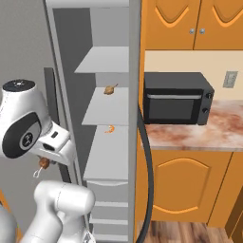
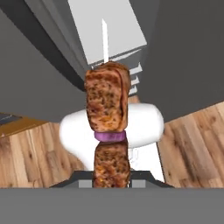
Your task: Store the kebab skewer in the freezer for long-term storage. Close the freezer door after placing the cooked food.
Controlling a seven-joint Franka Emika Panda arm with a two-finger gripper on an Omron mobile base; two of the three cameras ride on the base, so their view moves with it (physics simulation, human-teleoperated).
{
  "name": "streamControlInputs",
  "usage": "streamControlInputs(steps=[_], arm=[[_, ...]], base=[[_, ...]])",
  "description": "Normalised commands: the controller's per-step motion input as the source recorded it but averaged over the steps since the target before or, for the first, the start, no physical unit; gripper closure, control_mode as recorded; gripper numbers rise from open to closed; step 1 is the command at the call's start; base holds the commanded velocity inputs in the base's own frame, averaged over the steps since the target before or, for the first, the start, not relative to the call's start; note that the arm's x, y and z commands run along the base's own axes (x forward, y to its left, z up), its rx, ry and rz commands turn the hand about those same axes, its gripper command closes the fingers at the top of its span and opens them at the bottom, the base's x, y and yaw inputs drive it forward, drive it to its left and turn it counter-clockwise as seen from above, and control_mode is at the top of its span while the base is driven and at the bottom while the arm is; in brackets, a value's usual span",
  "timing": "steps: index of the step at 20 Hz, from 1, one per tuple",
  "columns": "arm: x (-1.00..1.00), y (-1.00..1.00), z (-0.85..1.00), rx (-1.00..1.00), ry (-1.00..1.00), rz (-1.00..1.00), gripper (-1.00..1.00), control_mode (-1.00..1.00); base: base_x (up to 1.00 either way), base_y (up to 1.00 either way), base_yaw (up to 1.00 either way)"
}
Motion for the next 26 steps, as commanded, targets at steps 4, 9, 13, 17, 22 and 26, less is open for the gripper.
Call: streamControlInputs(steps=[4,9,13,17,22,26], arm=[[0.56,0.0,-0.05,0.22,-0.04,-0.29,1.0,-1.0],[0.61,0.0,-0.2,0.1,-0.15,-0.3,1.0,-1.0],[0.6,-0.06,-0.23,0.1,-0.14,-0.27,1.0,-1.0],[0.42,-0.17,-0.14,0.12,-0.11,-0.17,1.0,-1.0],[0.46,-0.06,0.0,0.11,-0.12,-0.01,1.0,-1.0],[0.64,0.01,0.0,0.01,-0.04,0.0,1.0,-1.0]], base=[[0.0,0.0,0.0],[0.0,0.0,0.0],[0.0,0.0,0.0],[0.0,0.0,0.0],[0.0,0.0,0.0],[0.0,0.0,0.0]])
